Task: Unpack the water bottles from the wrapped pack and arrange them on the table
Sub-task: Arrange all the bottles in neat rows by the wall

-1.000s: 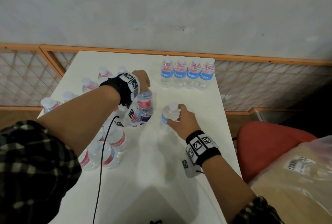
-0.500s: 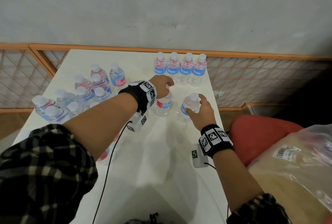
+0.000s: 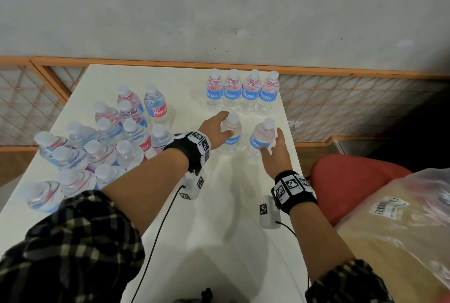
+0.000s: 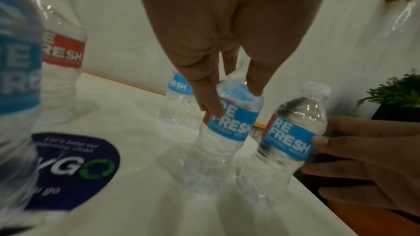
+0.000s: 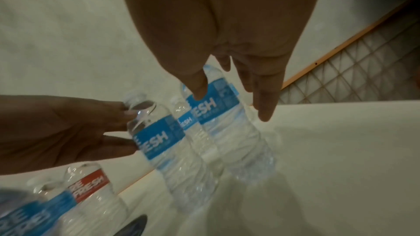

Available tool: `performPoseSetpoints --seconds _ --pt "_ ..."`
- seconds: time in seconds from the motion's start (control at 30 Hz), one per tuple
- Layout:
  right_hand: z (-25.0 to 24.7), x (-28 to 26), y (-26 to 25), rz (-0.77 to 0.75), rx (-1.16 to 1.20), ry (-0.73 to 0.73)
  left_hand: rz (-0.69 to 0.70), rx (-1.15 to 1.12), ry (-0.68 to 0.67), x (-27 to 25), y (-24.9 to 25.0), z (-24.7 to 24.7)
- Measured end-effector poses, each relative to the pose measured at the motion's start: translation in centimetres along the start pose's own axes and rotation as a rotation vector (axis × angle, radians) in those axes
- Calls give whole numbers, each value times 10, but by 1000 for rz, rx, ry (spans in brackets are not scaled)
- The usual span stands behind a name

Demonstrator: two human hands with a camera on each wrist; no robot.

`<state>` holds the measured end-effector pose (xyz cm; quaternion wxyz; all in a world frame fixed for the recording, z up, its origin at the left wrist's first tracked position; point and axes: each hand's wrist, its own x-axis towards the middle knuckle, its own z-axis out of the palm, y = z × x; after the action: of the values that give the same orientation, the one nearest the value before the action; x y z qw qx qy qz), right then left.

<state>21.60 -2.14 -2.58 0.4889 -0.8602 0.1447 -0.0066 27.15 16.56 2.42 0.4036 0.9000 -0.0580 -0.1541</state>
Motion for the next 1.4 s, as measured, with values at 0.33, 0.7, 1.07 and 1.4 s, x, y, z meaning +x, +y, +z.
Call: performPoseSetpoints --seconds 0.33,0.7,1.07,1.4 --pt "43 2 28 252 248 77 -196 88 -47 10 -29 39" --pt "21 66 35 251 219 92 -188 45 -25 68 -14 63" --pt "6 118 45 231 197 26 -224 45 -1 127 -13 85" --pt "8 136 58 230 171 40 -191 14 1 137 -16 94"
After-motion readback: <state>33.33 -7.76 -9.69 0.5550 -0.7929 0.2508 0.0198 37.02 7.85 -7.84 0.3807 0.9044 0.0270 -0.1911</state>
